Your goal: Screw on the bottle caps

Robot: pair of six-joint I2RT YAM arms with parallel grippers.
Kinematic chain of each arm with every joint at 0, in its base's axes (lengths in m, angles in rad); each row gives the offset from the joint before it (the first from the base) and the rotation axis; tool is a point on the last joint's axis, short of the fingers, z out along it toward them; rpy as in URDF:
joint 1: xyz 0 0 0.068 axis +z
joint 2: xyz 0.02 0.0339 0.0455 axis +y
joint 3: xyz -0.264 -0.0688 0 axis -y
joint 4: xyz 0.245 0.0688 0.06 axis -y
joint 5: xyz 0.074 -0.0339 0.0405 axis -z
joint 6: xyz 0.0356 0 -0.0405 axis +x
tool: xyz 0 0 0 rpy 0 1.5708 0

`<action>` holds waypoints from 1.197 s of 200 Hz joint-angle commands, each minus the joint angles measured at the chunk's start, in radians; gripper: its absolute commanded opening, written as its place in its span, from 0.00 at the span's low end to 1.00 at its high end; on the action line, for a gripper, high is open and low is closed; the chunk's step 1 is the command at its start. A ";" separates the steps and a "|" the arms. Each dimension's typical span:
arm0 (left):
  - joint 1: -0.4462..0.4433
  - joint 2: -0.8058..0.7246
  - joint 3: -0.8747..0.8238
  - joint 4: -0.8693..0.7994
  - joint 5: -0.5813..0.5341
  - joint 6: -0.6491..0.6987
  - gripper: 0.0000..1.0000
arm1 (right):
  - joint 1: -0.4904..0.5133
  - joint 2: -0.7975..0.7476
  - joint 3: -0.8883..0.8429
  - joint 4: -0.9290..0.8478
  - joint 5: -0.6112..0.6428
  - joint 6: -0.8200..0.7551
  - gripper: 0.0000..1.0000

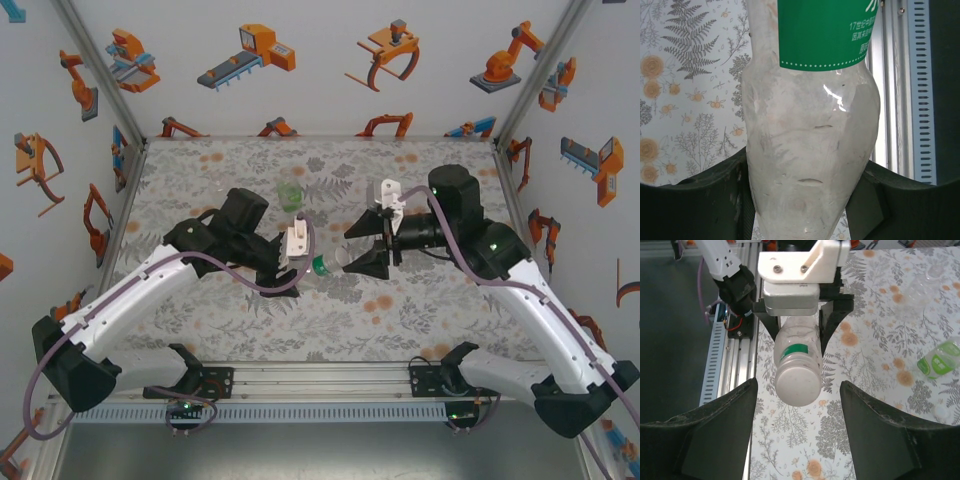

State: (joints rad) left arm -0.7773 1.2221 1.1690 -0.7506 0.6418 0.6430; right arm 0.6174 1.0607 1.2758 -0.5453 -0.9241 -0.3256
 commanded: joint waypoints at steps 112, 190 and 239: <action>0.002 0.004 0.044 -0.030 0.064 0.001 0.00 | 0.051 0.028 -0.006 -0.024 -0.005 -0.108 0.47; 0.002 -0.007 0.032 0.014 0.022 -0.013 0.00 | 0.061 0.037 -0.018 0.033 0.127 0.210 0.01; 0.000 -0.021 -0.014 0.102 -0.096 -0.029 0.00 | 0.062 0.048 -0.015 0.023 0.355 0.882 0.00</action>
State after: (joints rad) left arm -0.7773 1.2186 1.1675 -0.7246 0.5972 0.6189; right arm 0.6701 1.0985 1.2575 -0.5247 -0.7177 0.0967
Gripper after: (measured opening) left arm 0.558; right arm 0.420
